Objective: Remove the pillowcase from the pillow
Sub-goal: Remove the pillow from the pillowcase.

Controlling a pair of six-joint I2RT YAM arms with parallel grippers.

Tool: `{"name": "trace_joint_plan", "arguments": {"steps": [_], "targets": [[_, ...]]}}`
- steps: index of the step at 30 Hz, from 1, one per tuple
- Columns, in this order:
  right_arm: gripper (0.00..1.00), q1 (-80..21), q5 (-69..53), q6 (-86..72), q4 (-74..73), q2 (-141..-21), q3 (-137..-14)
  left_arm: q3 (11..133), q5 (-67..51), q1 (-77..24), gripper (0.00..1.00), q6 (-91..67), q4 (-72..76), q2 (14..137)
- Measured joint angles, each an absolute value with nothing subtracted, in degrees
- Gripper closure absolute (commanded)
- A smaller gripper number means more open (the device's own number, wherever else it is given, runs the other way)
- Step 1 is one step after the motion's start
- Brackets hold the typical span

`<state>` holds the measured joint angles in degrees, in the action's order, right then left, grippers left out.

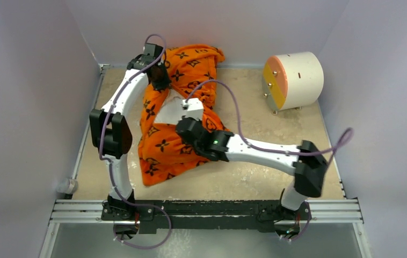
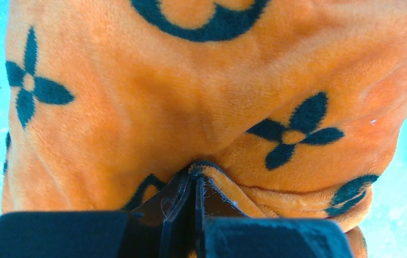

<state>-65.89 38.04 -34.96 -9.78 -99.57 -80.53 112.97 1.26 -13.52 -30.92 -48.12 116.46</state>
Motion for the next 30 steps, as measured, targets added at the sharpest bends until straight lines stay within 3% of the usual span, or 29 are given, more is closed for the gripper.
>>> {"name": "trace_joint_plan", "arguments": {"steps": [7,13,19,24,27,30], "targets": [[1.00,-61.93,37.63,-37.78,-12.29,-77.60,-65.32,100.36,4.45,-12.93,1.00,-37.28,-42.50,106.98],[1.00,-48.01,33.15,-35.18,-12.73,-63.22,-60.16,90.11,8.16,-12.95,1.00,-41.98,-40.80,90.50],[1.00,-42.24,26.28,-31.40,-9.06,-66.41,-60.49,85.34,11.40,-12.67,1.00,-42.52,-41.19,79.72],[1.00,-41.17,19.97,-29.74,-9.58,-73.19,-60.47,84.55,11.53,-14.37,1.00,-39.75,-41.28,82.74],[1.00,-39.77,18.06,-28.67,-10.02,-74.76,-60.47,86.91,12.91,-18.39,0.82,-37.23,-43.07,87.72],[1.00,-38.46,16.93,-27.55,-10.02,-75.05,-60.49,91.24,12.12,-21.87,0.49,-35.16,-43.75,91.88]]}}
